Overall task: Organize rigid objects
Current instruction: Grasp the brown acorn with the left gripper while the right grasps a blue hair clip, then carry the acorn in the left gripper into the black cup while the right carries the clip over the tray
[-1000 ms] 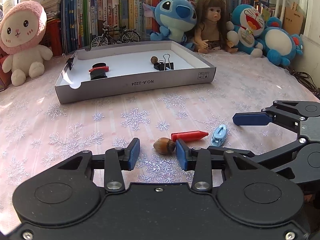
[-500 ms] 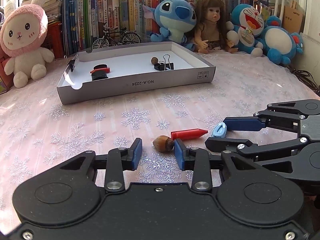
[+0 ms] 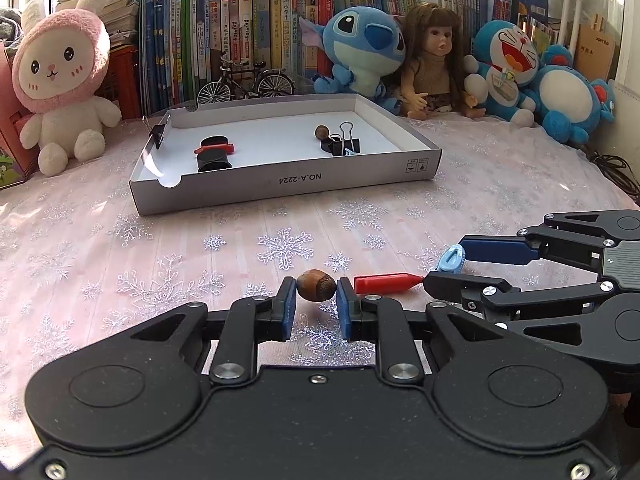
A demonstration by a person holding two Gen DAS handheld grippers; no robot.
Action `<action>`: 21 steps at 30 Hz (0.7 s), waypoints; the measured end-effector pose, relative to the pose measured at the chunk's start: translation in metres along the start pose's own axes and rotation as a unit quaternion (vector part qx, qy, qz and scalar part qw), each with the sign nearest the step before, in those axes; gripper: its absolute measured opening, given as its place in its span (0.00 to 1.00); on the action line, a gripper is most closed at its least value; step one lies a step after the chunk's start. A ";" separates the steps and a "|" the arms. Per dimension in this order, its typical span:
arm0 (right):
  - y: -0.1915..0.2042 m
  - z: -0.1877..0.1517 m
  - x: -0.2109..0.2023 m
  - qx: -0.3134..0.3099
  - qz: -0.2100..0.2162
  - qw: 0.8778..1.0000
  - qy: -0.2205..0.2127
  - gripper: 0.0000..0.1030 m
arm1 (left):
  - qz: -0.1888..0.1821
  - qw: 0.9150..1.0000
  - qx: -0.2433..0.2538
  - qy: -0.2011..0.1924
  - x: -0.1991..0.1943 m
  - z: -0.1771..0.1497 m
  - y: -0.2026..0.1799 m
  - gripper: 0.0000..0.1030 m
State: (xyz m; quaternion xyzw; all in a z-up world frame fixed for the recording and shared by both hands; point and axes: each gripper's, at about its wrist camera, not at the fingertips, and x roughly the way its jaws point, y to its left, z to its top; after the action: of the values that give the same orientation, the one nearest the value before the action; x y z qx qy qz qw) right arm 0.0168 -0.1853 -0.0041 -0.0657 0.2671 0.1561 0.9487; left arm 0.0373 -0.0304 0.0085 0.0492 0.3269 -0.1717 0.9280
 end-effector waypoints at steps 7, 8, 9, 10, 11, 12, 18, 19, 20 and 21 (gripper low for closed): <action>-0.014 0.017 0.006 0.028 -0.025 0.999 0.000 0.43 | 0.012 1.000 -0.025 -0.009 0.001 0.023 0.017 0.20; -0.017 0.020 0.007 0.034 -0.028 0.999 0.001 0.42 | 0.014 1.000 -0.026 -0.010 0.002 0.027 0.019 0.20; -0.019 0.024 0.008 0.041 -0.031 0.999 0.003 0.42 | 0.016 0.999 -0.028 -0.011 0.003 0.031 0.021 0.20; -0.022 0.027 0.010 0.049 -0.034 0.998 0.003 0.42 | 0.018 0.999 -0.030 -0.012 0.004 0.034 0.023 0.20; -0.026 0.032 0.012 0.059 -0.036 0.998 0.004 0.42 | 0.020 0.999 -0.033 -0.013 0.006 0.039 0.025 0.20; -0.029 0.035 0.014 0.066 -0.037 0.997 0.005 0.42 | 0.022 0.999 -0.036 -0.014 0.007 0.042 0.027 0.19; -0.046 0.060 0.029 0.103 -0.042 0.994 0.010 0.42 | 0.029 0.998 -0.057 -0.023 0.013 0.065 0.039 0.19; -0.048 0.064 0.031 0.107 -0.043 0.993 0.013 0.42 | 0.030 0.998 -0.058 -0.023 0.015 0.070 0.042 0.20; -0.052 0.071 0.036 0.111 -0.044 0.993 0.019 0.42 | 0.030 0.997 -0.062 -0.023 0.017 0.076 0.045 0.20; -0.054 0.076 0.039 0.116 -0.044 0.992 0.025 0.42 | 0.030 0.997 -0.064 -0.022 0.019 0.081 0.047 0.19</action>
State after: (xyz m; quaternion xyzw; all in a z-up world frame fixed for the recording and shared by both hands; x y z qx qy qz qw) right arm 0.1033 -0.2106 0.0425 0.0293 0.3035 0.0802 0.9490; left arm 0.1158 -0.0081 0.0591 -0.0045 0.3153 -0.1233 0.9409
